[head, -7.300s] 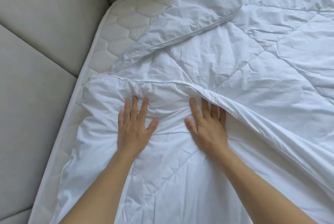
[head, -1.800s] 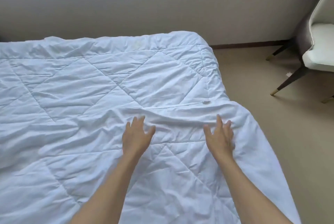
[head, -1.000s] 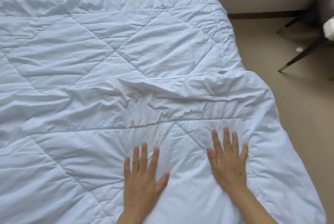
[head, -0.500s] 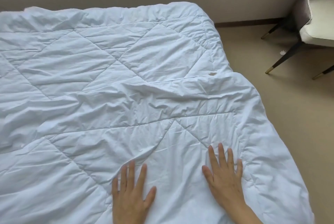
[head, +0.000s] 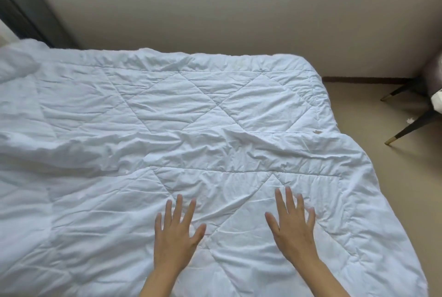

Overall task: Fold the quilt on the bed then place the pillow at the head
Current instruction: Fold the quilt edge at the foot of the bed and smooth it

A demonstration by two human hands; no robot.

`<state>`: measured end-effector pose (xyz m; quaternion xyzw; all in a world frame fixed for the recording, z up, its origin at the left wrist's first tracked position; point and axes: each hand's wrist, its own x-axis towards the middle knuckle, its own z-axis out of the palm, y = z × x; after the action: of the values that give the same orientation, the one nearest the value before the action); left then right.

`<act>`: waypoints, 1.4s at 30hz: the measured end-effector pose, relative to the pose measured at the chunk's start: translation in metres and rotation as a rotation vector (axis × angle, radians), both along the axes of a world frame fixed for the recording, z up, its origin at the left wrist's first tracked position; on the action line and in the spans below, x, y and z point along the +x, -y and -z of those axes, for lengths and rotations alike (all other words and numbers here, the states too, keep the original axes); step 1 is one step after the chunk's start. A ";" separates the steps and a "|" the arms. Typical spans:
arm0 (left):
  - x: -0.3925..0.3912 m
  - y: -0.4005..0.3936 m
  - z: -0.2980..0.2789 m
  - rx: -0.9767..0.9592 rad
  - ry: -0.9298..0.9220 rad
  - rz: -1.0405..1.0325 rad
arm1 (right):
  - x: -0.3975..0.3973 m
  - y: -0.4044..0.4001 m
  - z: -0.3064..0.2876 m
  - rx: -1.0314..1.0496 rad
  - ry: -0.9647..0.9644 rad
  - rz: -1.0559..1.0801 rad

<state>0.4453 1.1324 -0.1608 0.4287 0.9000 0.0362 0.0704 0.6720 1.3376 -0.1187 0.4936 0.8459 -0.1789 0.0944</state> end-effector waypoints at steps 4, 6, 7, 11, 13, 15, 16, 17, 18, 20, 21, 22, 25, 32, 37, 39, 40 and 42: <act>-0.031 0.004 -0.124 0.224 -0.039 -0.033 | -0.074 0.026 -0.119 0.068 -0.273 -0.054; -0.040 0.020 -0.189 0.338 -0.078 -0.046 | -0.095 0.051 -0.178 0.144 -0.403 -0.099; -0.042 0.031 -0.219 0.385 -0.103 -0.044 | -0.101 0.065 -0.205 0.182 -0.447 -0.122; -0.034 0.082 -0.325 0.517 -0.178 -0.013 | -0.108 0.127 -0.303 0.311 -0.574 -0.178; -0.025 0.108 -0.364 0.561 -0.208 0.010 | -0.101 0.159 -0.340 0.371 -0.618 -0.207; -0.014 0.129 -0.391 0.591 -0.229 0.038 | -0.091 0.187 -0.368 0.404 -0.651 -0.217; -0.008 0.138 -0.402 0.605 -0.233 0.046 | -0.086 0.199 -0.380 0.415 -0.665 -0.218; -0.001 0.145 -0.412 0.616 -0.237 0.051 | -0.080 0.210 -0.391 0.424 -0.672 -0.220; 0.006 0.150 -0.420 0.627 -0.241 0.059 | -0.073 0.220 -0.401 0.433 -0.671 -0.222; 0.022 0.155 -0.432 0.654 -0.241 0.087 | -0.055 0.236 -0.416 0.456 -0.663 -0.218; 0.031 0.156 -0.437 0.667 -0.239 0.105 | -0.044 0.241 -0.422 0.467 -0.662 -0.211; 0.041 0.156 -0.441 0.678 -0.236 0.120 | -0.033 0.246 -0.426 0.477 -0.662 -0.200; 0.076 0.152 -0.450 0.713 -0.211 0.164 | 0.008 0.249 -0.436 0.501 -0.646 -0.152; 0.198 0.109 -0.456 0.730 -0.130 0.323 | 0.152 0.233 -0.444 0.535 -0.587 0.007; 0.328 0.057 -0.462 0.763 -0.098 0.433 | 0.296 0.197 -0.452 0.572 -0.569 0.129; 0.384 0.034 -0.464 0.779 -0.082 0.459 | 0.360 0.181 -0.457 0.576 -0.565 0.164; 0.412 0.022 -0.465 0.787 -0.068 0.469 | 0.392 0.173 -0.460 0.578 -0.554 0.182; 0.466 -0.002 -0.467 0.794 -0.028 0.492 | 0.448 0.160 -0.464 0.583 -0.527 0.229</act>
<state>0.9116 1.1343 0.3062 0.6235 0.6891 0.3542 -0.1047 1.1198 1.1781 0.3450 0.5280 0.7958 -0.0615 -0.2901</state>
